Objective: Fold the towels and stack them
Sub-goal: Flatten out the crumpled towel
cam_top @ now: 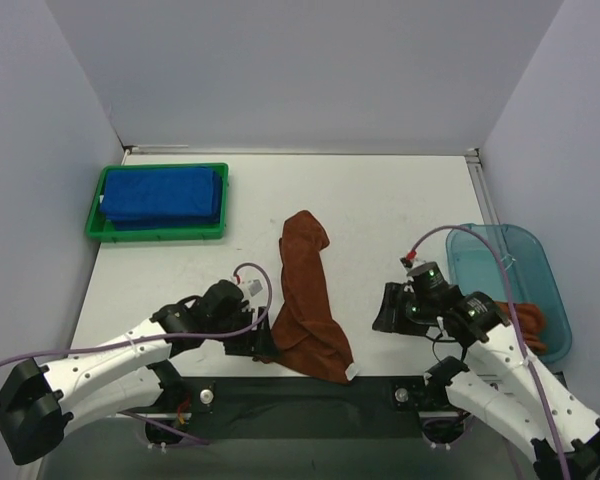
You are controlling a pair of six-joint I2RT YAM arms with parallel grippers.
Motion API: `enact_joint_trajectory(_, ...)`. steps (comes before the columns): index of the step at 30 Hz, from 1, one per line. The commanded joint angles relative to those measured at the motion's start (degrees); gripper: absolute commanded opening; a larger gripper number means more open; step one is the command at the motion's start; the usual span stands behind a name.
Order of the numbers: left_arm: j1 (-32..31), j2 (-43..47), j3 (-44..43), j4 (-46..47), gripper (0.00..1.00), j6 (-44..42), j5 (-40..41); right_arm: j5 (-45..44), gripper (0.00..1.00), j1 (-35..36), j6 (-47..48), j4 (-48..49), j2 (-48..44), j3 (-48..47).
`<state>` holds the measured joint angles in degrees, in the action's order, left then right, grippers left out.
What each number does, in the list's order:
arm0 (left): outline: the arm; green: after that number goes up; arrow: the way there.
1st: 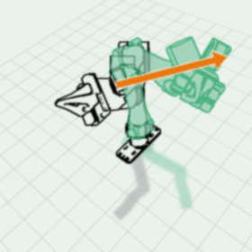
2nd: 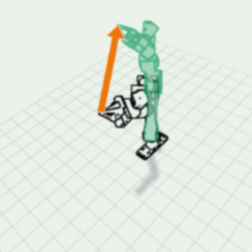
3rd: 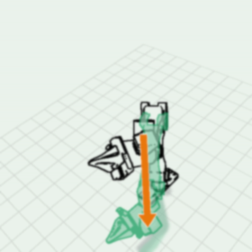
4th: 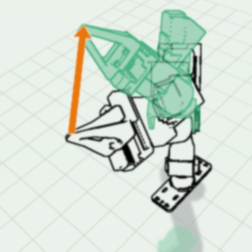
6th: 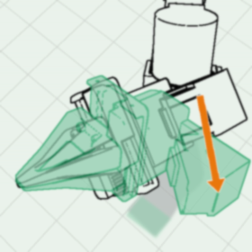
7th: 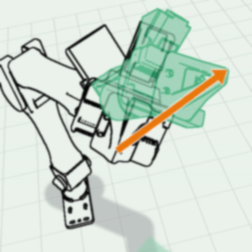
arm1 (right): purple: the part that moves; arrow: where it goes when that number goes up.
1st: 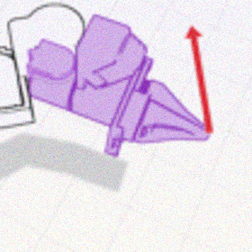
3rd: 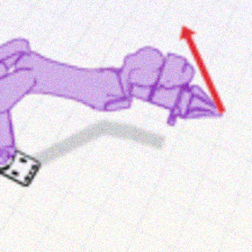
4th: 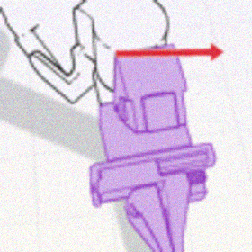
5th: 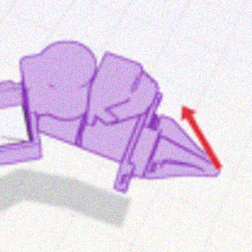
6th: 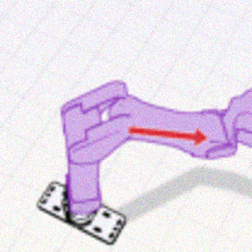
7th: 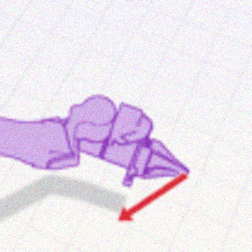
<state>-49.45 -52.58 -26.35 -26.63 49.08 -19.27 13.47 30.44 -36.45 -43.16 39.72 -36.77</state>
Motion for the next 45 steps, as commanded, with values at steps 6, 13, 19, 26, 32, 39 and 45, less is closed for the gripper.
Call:
enact_joint_trajectory(6, 9.36, -5.49, -7.14, 9.29, 0.67, -2.67, 12.51, -1.53, 0.43, 5.77, 9.90, 21.77, 23.42, -10.94)
enact_joint_trajectory(13, 16.32, -26.59, -16.18, 21.97, 0.58, -5.57, 7.85, 5.68, 0.43, 7.27, 13.33, 35.14, 42.96, -18.41)
enact_joint_trajectory(19, 16.58, -38.56, -21.37, 25.75, 0.52, -5.84, 5.64, 6.83, 0.43, 7.62, 12.89, 37.62, 49.31, -20.00)
enact_joint_trajectory(26, 16.49, -42.78, -22.25, 27.42, 0.33, -5.57, 6.26, 2.97, 0.43, 7.27, 13.60, 37.97, 44.04, -14.30)
enact_joint_trajectory(32, 15.88, -42.61, -23.39, 26.72, 0.01, -7.24, 7.49, 1.03, 0.43, 5.34, 13.25, 37.97, 35.96, -7.53)
enact_joint_trajectory(39, 11.23, -40.41, -34.54, 16.45, 0.00, -11.98, 13.19, -5.88, 0.43, 1.73, 12.28, 35.17, 19.53, -1.20)
enact_joint_trajectory(45, 0.96, -48.46, -55.63, 7.30, 0.00, -16.82, 21.38, -19.52, 0.44, 0.77, 11.40, 32.52, 0.84, 4.24)
